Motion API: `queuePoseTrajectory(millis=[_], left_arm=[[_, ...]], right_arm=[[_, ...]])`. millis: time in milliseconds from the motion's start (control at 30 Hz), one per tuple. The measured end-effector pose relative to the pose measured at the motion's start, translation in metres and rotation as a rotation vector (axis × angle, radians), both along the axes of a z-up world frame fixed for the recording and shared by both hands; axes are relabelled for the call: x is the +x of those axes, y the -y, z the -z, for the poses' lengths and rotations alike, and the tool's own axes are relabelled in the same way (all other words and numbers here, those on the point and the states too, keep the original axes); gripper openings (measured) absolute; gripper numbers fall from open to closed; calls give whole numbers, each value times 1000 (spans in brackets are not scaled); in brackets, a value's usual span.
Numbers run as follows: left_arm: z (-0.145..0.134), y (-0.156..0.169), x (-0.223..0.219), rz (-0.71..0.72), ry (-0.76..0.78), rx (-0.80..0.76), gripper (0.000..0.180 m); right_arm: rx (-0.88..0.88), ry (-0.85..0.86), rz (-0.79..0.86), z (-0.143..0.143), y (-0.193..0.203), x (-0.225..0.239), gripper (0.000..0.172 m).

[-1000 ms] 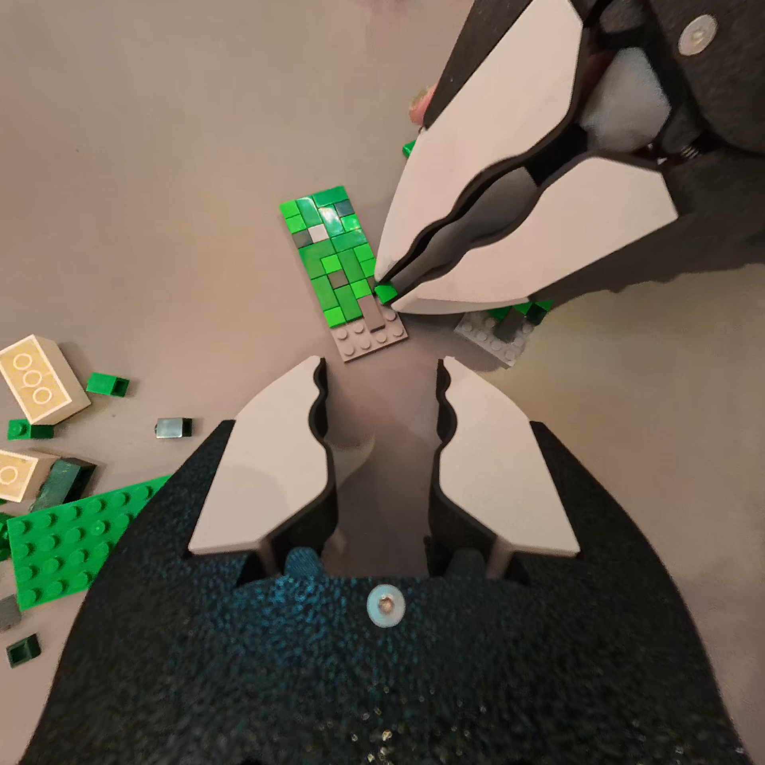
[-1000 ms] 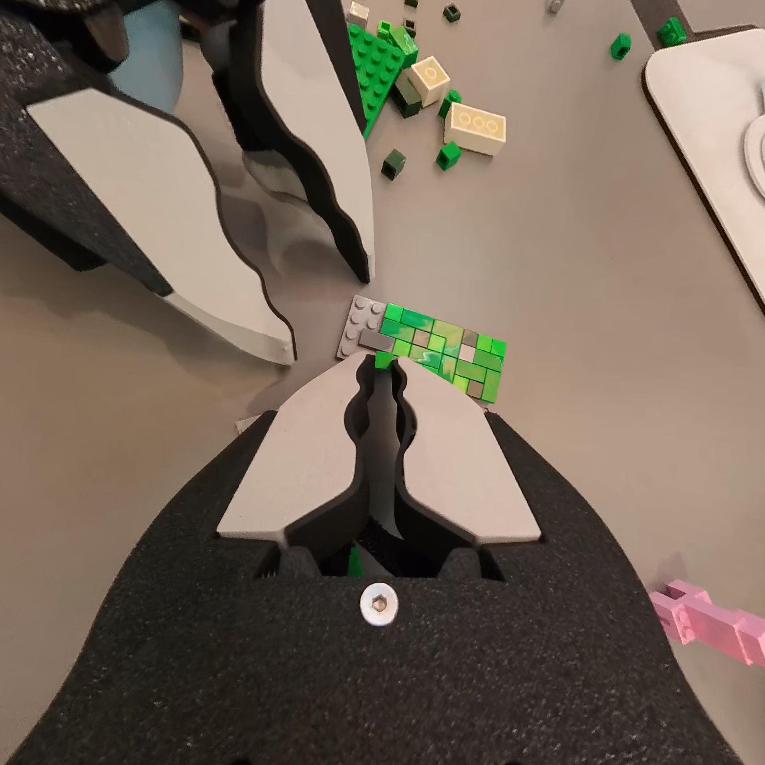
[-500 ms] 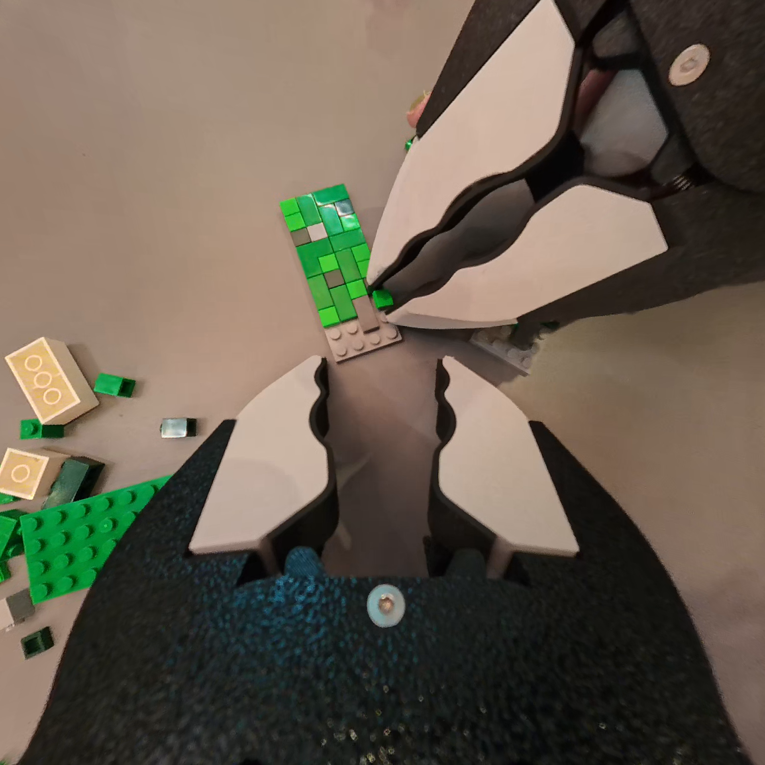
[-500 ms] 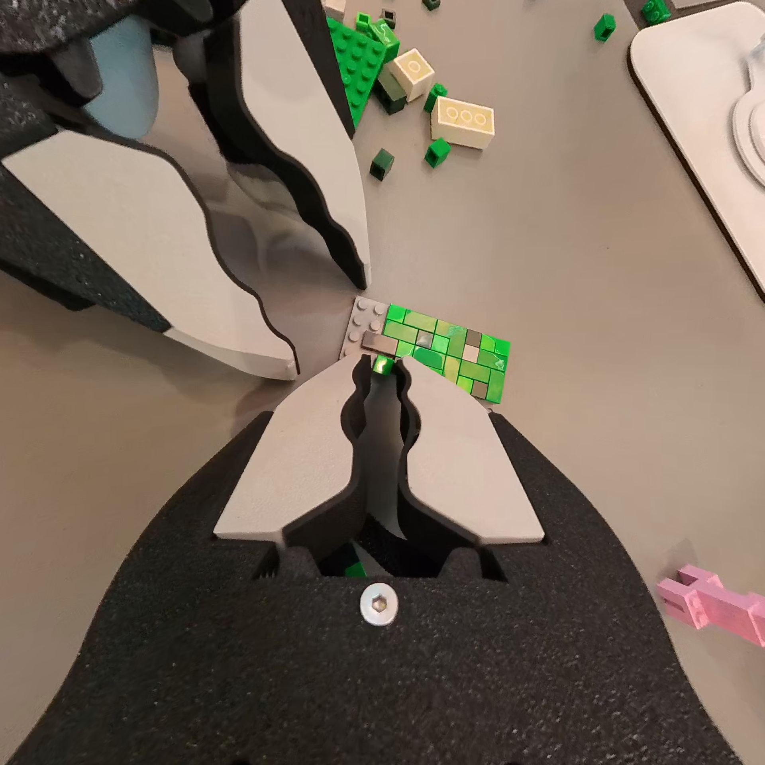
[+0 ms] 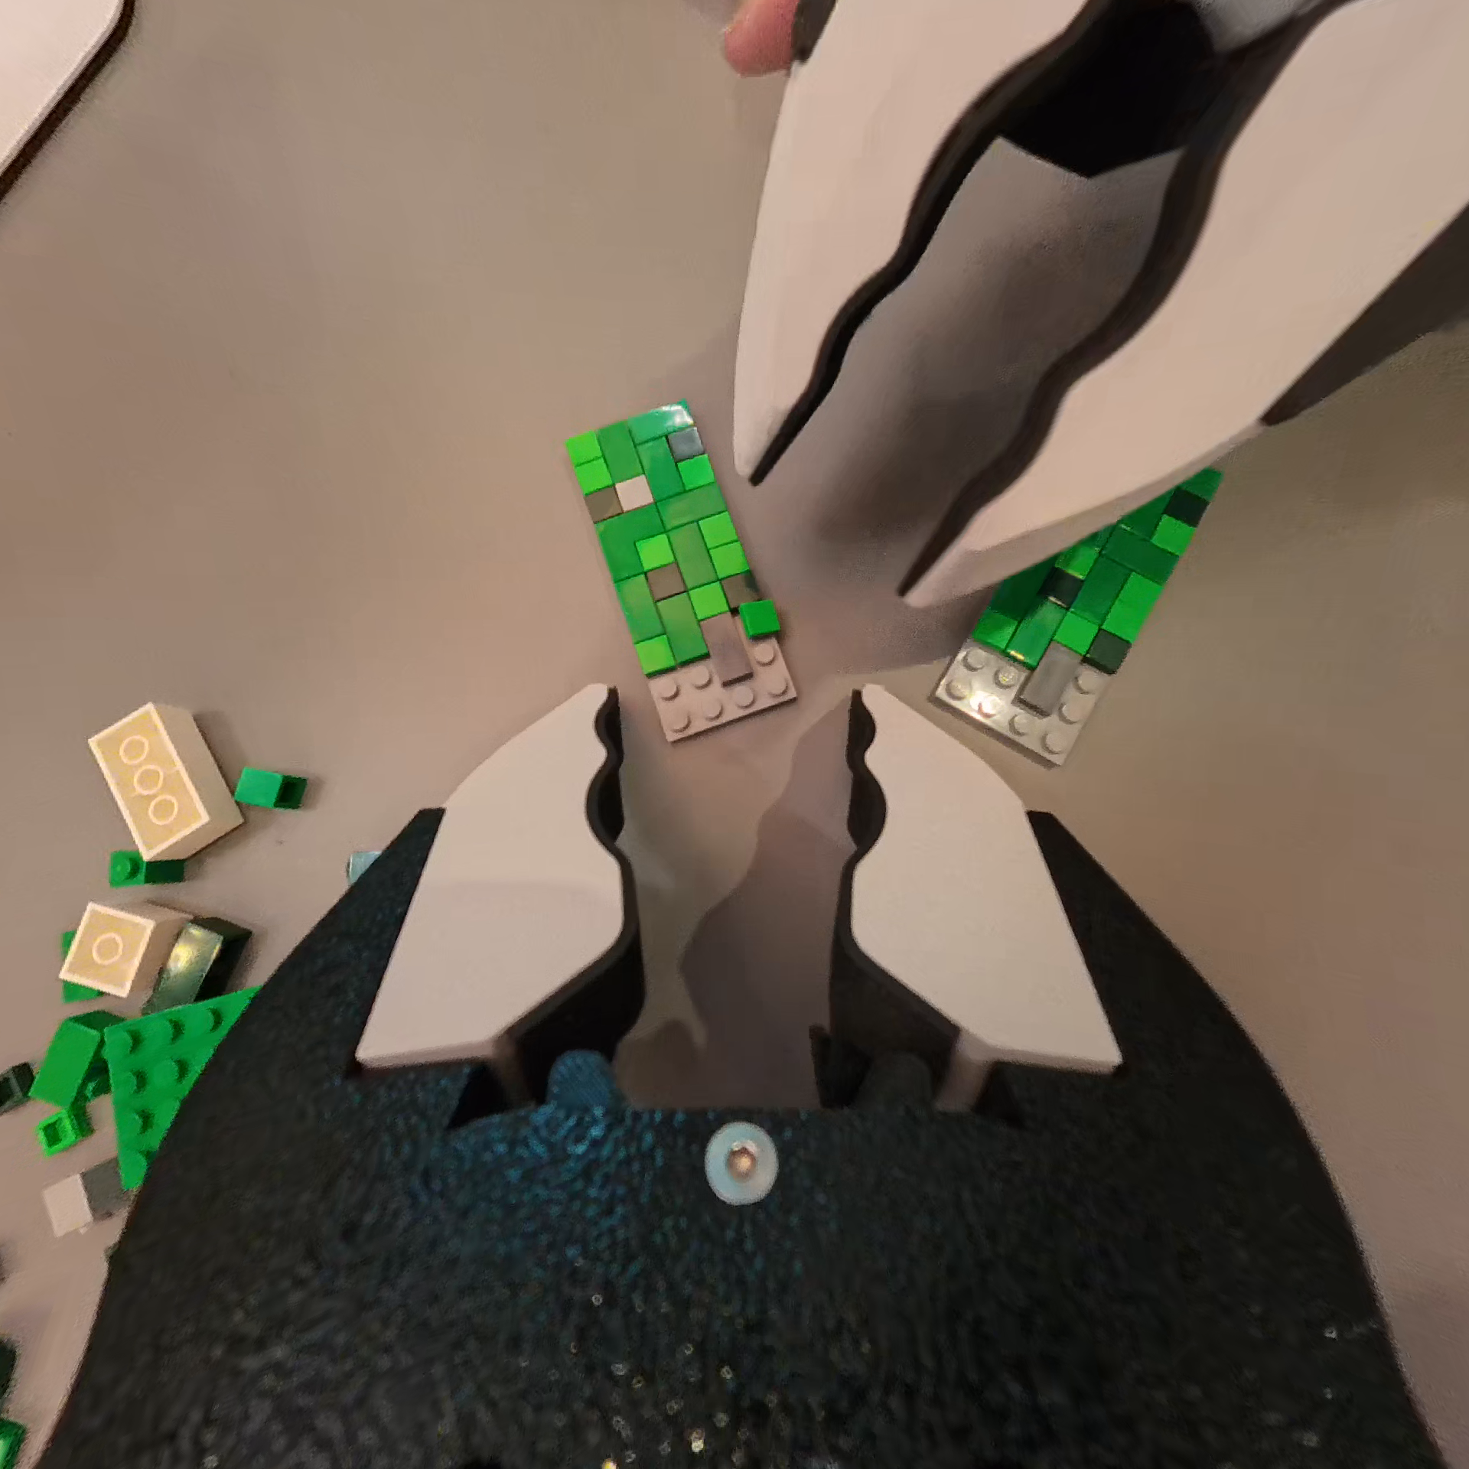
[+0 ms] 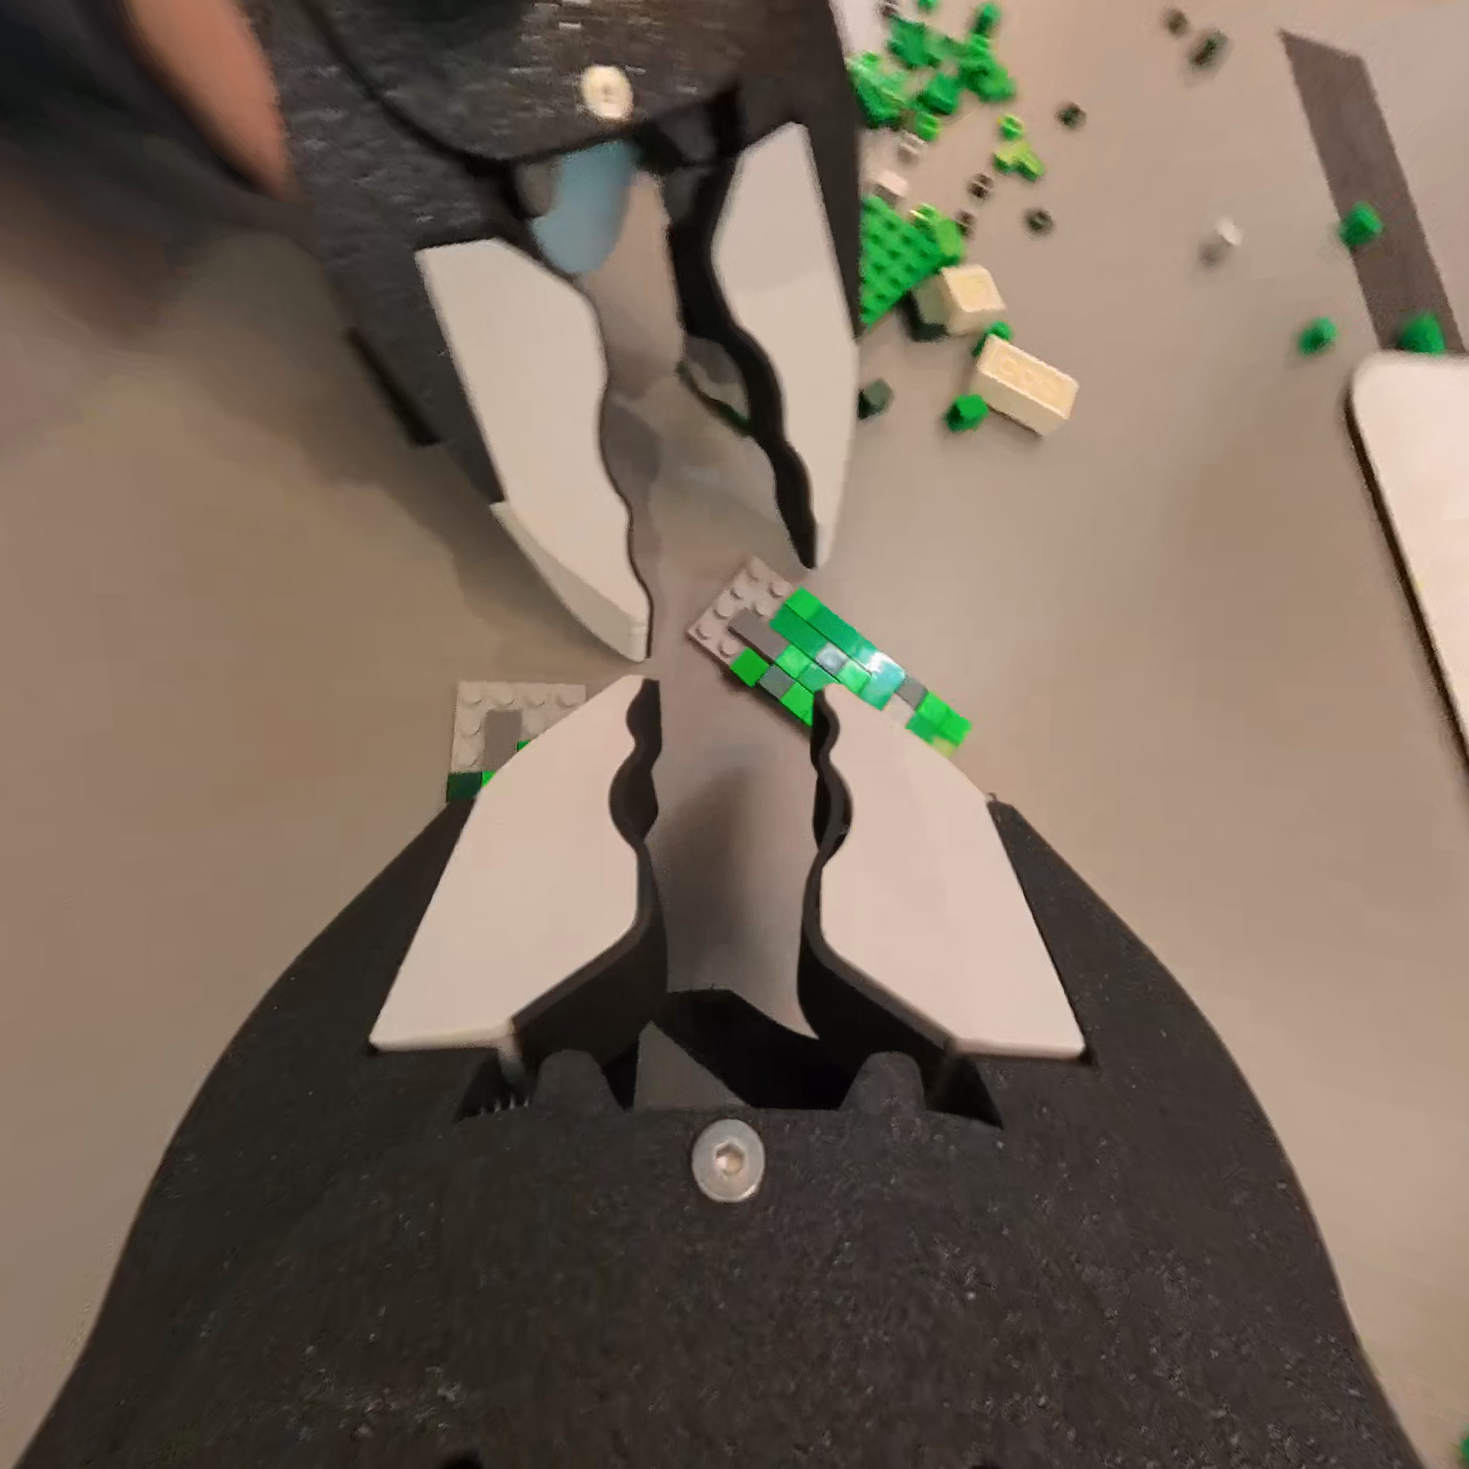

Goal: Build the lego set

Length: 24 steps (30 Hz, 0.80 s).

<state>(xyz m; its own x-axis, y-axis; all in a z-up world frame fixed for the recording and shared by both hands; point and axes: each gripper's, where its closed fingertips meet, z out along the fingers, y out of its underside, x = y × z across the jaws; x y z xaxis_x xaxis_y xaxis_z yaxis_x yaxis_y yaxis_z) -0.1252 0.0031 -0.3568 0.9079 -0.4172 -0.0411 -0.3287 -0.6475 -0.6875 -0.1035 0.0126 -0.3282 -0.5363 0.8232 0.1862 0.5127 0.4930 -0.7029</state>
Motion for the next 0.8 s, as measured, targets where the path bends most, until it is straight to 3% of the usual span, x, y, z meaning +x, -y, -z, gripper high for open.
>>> queuePoseTrajectory(millis=[167, 333, 500, 800], left_arm=[[1, 0, 3, 20, 38, -7, 49], [0, 2, 3, 32, 43, 1, 49], [0, 2, 3, 38, 48, 6, 49], [0, 2, 3, 42, 53, 12, 49]], right_arm=[[196, 29, -304, 11, -1, -8, 42], [208, 98, -442, 13, -1, -24, 51], [240, 209, -514, 25, -2, -27, 48], [212, 249, -538, 27, -1, -27, 35]])
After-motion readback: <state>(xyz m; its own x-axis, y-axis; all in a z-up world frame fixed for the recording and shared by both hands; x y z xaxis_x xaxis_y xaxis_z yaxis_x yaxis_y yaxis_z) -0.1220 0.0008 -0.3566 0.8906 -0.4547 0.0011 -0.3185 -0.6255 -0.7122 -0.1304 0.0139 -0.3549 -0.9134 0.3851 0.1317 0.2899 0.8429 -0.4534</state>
